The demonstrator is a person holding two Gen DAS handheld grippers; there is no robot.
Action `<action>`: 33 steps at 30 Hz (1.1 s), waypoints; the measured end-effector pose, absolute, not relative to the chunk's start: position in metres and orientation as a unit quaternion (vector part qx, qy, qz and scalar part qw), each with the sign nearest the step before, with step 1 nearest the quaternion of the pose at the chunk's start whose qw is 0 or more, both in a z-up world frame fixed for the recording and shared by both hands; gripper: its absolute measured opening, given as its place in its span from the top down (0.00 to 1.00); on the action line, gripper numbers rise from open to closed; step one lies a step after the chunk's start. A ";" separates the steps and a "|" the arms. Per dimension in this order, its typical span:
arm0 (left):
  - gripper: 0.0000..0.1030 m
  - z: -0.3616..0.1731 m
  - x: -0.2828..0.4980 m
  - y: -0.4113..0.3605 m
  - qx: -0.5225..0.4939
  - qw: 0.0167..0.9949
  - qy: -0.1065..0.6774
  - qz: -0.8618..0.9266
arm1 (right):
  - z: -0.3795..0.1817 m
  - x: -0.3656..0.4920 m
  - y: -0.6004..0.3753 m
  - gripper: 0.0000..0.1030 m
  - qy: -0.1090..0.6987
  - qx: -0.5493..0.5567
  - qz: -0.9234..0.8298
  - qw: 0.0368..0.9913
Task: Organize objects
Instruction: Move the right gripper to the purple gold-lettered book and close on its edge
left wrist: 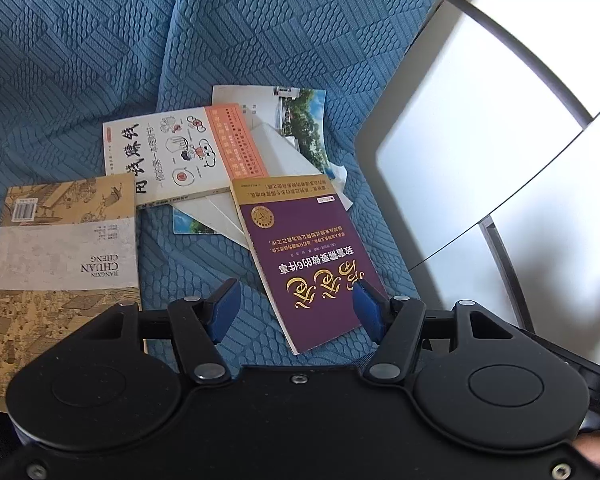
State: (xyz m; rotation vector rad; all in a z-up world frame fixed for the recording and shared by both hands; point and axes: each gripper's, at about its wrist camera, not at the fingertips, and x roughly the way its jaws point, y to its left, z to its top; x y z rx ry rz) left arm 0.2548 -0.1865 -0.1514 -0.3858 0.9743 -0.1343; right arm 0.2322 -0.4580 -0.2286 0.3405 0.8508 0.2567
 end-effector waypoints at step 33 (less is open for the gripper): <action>0.67 -0.294 0.308 -0.195 -0.252 0.788 0.557 -0.078 | -0.346 0.316 -0.497 0.53 0.508 0.265 0.155 0.805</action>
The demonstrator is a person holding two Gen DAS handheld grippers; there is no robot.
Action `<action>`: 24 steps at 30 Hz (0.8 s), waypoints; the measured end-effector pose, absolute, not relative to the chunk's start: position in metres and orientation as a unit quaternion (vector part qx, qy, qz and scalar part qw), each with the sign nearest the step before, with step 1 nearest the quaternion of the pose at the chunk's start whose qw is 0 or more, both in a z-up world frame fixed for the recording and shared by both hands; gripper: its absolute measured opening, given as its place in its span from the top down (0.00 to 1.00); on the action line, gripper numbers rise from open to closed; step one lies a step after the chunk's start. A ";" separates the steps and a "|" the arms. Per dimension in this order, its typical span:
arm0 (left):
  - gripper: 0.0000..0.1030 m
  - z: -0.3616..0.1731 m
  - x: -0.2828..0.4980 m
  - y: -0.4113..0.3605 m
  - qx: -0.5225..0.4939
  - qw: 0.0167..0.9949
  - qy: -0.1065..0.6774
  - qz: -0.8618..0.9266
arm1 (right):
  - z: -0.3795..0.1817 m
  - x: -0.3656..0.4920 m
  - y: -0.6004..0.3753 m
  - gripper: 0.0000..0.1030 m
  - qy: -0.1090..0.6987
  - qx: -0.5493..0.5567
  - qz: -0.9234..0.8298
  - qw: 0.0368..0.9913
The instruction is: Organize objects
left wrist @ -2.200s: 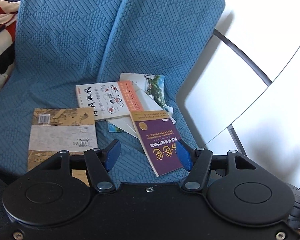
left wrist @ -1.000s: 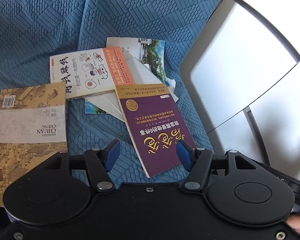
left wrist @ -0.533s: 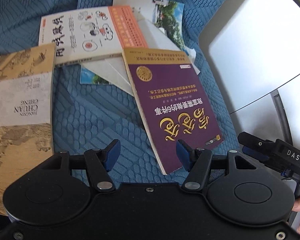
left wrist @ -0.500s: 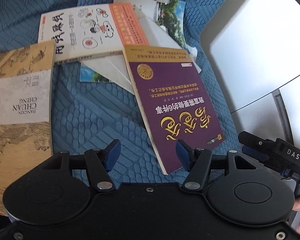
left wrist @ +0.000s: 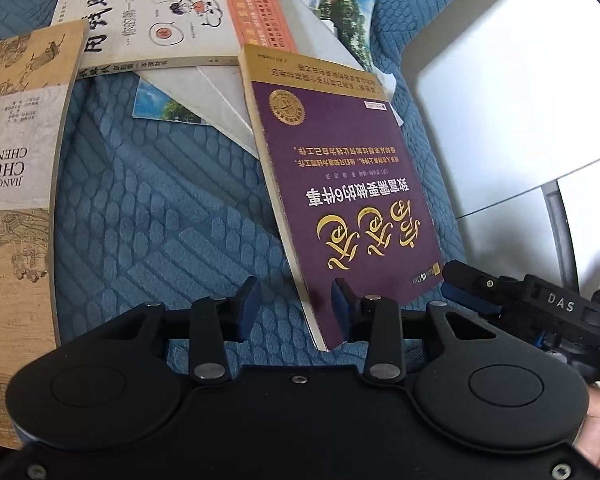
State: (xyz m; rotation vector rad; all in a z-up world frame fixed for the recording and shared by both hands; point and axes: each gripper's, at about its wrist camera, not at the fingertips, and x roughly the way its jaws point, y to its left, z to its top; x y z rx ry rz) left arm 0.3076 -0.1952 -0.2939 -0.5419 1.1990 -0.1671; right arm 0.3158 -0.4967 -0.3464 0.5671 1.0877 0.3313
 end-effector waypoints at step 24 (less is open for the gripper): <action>0.87 -0.301 0.311 -0.199 -0.280 0.771 0.562 -0.104 | -0.362 0.334 -0.521 0.51 0.483 0.348 0.186 0.782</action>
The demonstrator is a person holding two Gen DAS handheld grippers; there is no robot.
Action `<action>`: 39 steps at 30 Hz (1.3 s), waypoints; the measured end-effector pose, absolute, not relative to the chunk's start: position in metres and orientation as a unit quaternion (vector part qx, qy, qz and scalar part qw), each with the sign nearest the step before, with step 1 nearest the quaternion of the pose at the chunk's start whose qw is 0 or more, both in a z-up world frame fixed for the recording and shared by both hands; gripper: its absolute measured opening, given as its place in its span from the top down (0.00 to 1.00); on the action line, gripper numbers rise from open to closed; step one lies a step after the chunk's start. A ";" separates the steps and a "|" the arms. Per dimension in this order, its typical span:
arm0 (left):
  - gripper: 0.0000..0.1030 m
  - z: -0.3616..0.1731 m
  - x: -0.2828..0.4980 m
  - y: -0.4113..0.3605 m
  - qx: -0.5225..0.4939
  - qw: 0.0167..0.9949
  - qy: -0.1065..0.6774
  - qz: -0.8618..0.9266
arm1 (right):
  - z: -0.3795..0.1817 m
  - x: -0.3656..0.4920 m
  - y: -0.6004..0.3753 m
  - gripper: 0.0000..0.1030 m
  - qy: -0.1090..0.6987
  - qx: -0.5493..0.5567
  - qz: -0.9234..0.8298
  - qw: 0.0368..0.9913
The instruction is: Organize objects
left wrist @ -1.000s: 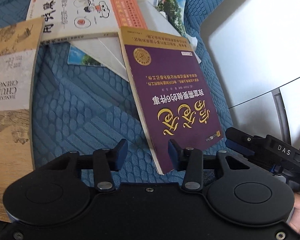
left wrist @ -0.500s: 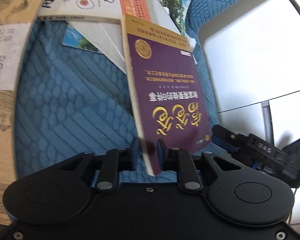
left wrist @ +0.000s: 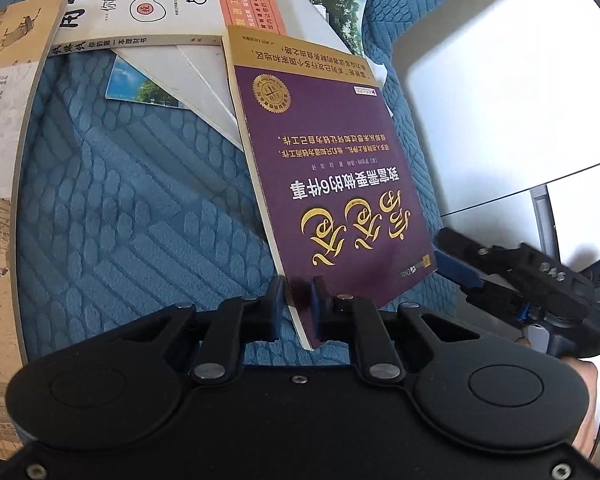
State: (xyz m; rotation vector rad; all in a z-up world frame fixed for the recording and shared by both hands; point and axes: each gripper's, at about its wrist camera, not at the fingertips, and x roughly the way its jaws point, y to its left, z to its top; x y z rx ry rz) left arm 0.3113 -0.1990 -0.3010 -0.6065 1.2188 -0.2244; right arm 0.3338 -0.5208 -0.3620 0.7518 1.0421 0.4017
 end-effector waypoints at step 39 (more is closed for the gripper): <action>0.32 -0.295 0.276 -0.113 -0.505 0.702 0.487 -0.125 | -0.282 0.308 -0.456 0.86 0.415 0.426 0.232 0.770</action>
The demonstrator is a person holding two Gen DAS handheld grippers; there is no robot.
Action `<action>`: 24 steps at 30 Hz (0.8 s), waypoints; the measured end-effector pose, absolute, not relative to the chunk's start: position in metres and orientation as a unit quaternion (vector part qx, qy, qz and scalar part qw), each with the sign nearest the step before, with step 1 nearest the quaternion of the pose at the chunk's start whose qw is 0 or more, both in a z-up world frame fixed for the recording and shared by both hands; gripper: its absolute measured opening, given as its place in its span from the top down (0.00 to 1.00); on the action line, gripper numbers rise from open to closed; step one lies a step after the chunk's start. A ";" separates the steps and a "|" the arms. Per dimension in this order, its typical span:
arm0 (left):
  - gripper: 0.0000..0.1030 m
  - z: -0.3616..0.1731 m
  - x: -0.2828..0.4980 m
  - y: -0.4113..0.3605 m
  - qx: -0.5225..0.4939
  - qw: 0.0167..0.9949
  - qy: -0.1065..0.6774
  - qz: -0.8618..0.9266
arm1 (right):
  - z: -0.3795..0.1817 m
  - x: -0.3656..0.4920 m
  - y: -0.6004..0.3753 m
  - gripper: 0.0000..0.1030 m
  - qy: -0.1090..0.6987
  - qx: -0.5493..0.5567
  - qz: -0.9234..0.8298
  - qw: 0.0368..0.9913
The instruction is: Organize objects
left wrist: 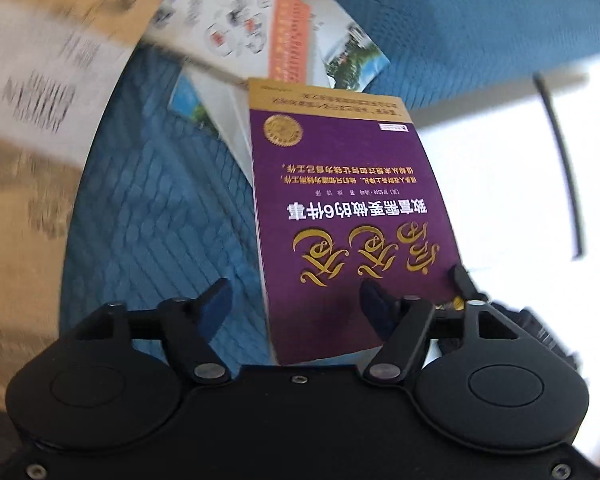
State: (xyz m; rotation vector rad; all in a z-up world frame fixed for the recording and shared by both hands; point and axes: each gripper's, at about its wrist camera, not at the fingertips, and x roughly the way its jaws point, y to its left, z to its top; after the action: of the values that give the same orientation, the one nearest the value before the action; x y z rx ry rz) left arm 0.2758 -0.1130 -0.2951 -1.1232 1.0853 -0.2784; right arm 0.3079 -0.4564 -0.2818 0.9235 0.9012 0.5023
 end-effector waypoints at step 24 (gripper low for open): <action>0.79 -0.297 0.247 -0.082 -0.597 0.650 0.447 -0.146 | -0.254 0.283 -0.430 0.84 0.417 0.343 0.183 0.822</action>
State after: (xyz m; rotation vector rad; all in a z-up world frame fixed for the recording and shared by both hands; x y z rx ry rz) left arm 0.2471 -0.0823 -0.2974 -1.3556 1.0164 -0.3326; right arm 0.2829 -0.4296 -0.2538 0.7294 0.8864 0.3895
